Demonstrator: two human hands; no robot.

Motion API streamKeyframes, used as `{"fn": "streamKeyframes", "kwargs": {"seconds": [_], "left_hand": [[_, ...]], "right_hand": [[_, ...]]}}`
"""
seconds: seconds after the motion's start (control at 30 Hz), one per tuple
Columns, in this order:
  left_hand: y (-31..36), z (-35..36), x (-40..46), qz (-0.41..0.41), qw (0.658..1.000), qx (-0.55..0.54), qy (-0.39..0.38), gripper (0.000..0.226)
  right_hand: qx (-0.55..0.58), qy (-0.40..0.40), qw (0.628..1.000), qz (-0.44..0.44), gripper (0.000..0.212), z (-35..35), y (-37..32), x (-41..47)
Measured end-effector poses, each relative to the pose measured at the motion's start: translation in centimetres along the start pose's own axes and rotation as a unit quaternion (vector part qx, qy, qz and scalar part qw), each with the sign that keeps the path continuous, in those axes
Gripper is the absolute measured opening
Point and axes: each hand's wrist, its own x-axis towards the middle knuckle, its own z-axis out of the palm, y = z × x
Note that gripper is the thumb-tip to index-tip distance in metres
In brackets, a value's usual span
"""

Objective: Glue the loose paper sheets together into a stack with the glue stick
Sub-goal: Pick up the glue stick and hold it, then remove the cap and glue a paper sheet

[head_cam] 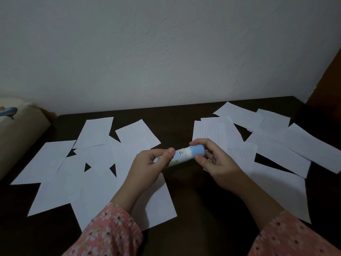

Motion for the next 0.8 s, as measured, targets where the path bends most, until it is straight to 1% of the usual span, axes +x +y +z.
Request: {"fn": "streamKeyframes", "kwargs": {"seconds": [0.13,0.23,0.37,0.47,0.6,0.7,0.8], "left_hand": [[-0.7,-0.3,0.3,-0.021,1.0,0.012,0.003,0.027],[-1.3,-0.7,0.5,-0.035,0.999,0.009,0.015,0.032],[-1.6,-1.1,0.9,-0.042,0.996,-0.046,0.057,0.032],[-1.7,-1.3,1.0,-0.062,0.99,-0.089,0.089,0.039],[-1.5,-1.7,1.2,-0.078,0.985,-0.118,0.101,0.039],[-1.5,-2.0,1.4,-0.075,0.984,-0.125,0.101,0.037],[-1.6,-2.3,1.7,-0.08,0.984,-0.127,0.1,0.04]], "right_hand": [[-0.022,0.056,0.998,-0.002,0.03,0.7,0.5,0.2],[-0.062,0.118,0.99,0.046,0.032,0.4,-0.2,1.2],[-0.112,0.149,0.979,0.088,0.039,0.6,-1.5,3.9],[-0.186,0.133,0.969,0.093,0.04,1.3,-1.8,6.6],[-0.28,0.09,0.951,0.097,0.044,2.1,-1.2,9.6],[-0.314,0.067,0.941,0.106,0.046,2.6,-1.1,11.1],[-0.334,0.058,0.933,0.125,0.048,3.0,-0.7,11.9]]}}
